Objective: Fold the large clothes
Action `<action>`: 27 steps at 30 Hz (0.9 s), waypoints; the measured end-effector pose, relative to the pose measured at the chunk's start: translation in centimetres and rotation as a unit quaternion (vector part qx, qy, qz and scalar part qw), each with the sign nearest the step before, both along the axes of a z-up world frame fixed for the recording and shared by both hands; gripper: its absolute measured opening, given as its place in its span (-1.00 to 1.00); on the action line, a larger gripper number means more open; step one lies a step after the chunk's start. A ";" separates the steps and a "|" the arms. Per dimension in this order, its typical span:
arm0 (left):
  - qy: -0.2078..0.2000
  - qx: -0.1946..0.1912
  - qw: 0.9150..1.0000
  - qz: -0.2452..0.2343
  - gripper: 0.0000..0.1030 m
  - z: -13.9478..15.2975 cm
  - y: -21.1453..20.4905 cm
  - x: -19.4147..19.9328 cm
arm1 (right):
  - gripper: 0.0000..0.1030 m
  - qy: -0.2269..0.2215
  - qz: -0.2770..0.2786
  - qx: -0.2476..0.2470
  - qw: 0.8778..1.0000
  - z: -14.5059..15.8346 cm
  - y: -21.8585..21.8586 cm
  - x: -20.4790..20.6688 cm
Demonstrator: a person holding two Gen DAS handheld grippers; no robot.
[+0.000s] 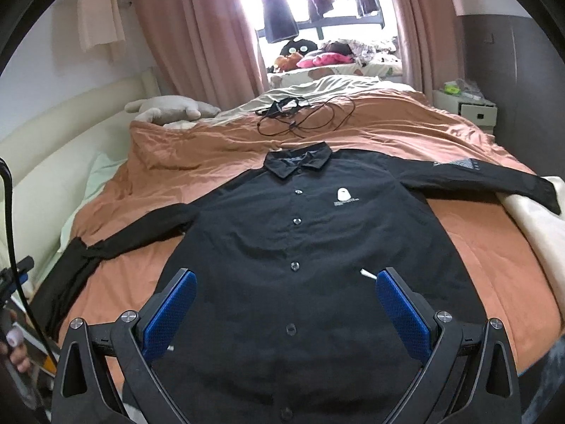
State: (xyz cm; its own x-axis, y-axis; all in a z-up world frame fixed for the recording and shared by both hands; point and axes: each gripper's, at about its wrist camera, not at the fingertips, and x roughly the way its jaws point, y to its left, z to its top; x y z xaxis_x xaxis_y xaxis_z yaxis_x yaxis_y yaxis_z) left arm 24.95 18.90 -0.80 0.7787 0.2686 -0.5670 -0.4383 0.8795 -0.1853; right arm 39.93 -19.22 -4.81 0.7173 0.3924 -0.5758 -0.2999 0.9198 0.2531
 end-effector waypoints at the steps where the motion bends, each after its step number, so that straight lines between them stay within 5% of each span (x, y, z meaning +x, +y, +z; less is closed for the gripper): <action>1: 0.001 0.003 1.000 0.005 0.99 0.2 0.6 0.6 | 0.98 0.000 0.001 0.000 1.000 0.0 0.1 0.5; 15: 0.040 -0.032 0.996 0.076 0.89 -0.7 9.8 9.0 | 0.97 0.032 0.037 0.014 0.999 -0.6 4.4 11.9; 21: 0.088 -0.085 0.987 0.105 0.47 -4.6 13.2 12.5 | 0.68 0.058 0.053 0.014 0.997 -2.1 6.8 15.6; 27: 0.122 -0.135 0.974 0.136 0.44 -9.7 16.3 14.9 | 0.45 0.089 0.066 0.009 0.994 -4.1 8.9 18.1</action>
